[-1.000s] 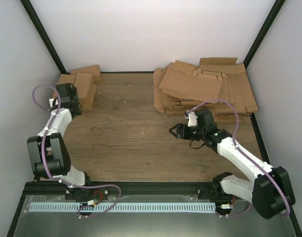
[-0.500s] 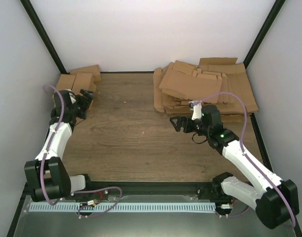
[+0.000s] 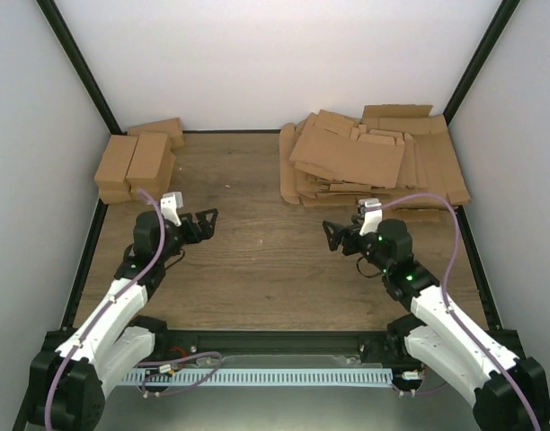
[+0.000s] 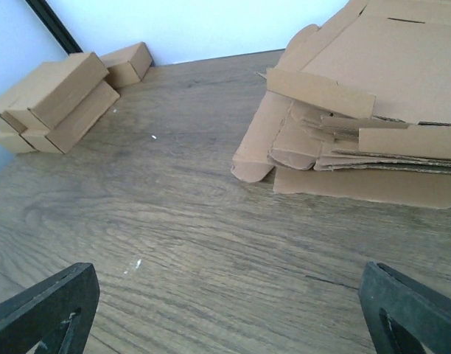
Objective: Fold the paper box
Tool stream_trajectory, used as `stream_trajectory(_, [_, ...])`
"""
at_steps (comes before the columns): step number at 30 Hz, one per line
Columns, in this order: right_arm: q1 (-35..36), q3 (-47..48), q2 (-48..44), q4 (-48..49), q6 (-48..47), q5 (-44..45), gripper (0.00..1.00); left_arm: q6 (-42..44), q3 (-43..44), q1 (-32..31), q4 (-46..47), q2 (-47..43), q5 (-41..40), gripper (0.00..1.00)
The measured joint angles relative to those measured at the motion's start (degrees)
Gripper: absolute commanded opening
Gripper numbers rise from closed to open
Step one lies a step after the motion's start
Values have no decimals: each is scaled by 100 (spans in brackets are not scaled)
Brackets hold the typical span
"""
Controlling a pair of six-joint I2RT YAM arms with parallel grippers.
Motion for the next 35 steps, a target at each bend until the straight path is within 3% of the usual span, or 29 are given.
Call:
stream_trajectory(10, [0, -367, 713, 654, -236, 809, 100, 1128, -474, -26, 304, -227, -1412, 100])
stream_trajectory(19, [-7, -898, 367, 1274, -437, 1224, 100, 1187, -968, -31, 251, -863, -2247, 100])
stream_trajectory(35, [-7, -955, 323, 1707, -778, 1169, 100, 1032, -1123, -31, 234, -1239, -2424, 100])
